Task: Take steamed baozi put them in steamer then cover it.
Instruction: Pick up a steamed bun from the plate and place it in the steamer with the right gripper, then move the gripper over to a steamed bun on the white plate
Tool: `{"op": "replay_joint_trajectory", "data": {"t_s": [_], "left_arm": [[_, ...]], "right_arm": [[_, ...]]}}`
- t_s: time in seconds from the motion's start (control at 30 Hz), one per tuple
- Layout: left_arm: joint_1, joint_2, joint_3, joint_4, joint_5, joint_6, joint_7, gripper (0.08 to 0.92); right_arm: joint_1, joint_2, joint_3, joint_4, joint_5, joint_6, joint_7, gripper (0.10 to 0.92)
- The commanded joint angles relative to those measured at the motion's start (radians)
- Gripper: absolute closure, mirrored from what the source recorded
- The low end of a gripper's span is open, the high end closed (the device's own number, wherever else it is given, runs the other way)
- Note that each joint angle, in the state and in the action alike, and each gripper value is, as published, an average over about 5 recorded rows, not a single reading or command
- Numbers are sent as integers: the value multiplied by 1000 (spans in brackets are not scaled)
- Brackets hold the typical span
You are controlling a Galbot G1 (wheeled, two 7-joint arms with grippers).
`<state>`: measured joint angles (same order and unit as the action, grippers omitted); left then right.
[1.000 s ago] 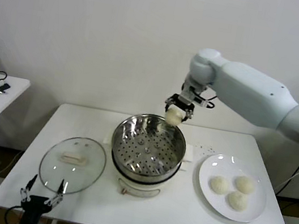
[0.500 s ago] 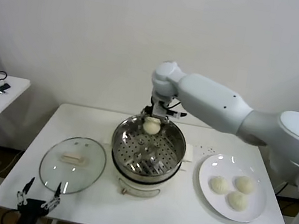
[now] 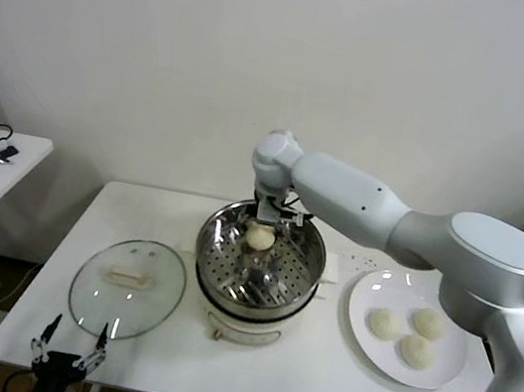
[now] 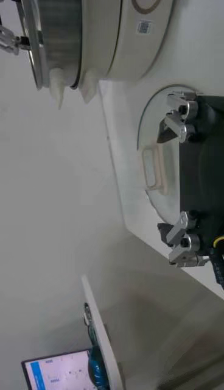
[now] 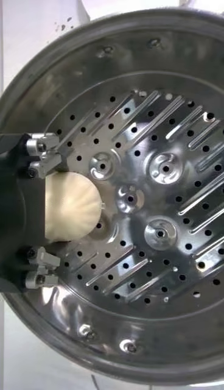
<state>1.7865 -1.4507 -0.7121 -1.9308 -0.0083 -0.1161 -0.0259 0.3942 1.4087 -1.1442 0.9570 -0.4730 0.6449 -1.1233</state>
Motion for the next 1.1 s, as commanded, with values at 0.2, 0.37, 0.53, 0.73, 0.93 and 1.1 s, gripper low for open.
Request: {"op": "replay_joint_trajectory", "data": {"t_s": [0.2, 0.37, 0.53, 0.73, 0.93, 1.1], "left_arm": [[4, -1, 0, 1, 1, -1, -1, 177], [7, 0, -1, -3, 1, -2, -1, 177], [7, -3, 2, -6, 1, -5, -2, 177], [10, -3, 8, -15, 0, -5, -4, 177], [15, -9, 24, -61, -17, 11, -5, 177], [7, -14, 36, -86, -3, 13, -3, 177]], "right_arm": [[12, -12, 21, 13, 35, 2, -24, 203], [73, -79, 24, 95, 109, -6, -64, 202], [151, -188, -2, 167, 228, -59, -106, 203], [285, -357, -158, 205, 503, -211, -13, 203], [420, -498, -381, 250, 844, -529, 98, 203], [397, -621, -402, 269, 933, -722, 108, 203]]}}
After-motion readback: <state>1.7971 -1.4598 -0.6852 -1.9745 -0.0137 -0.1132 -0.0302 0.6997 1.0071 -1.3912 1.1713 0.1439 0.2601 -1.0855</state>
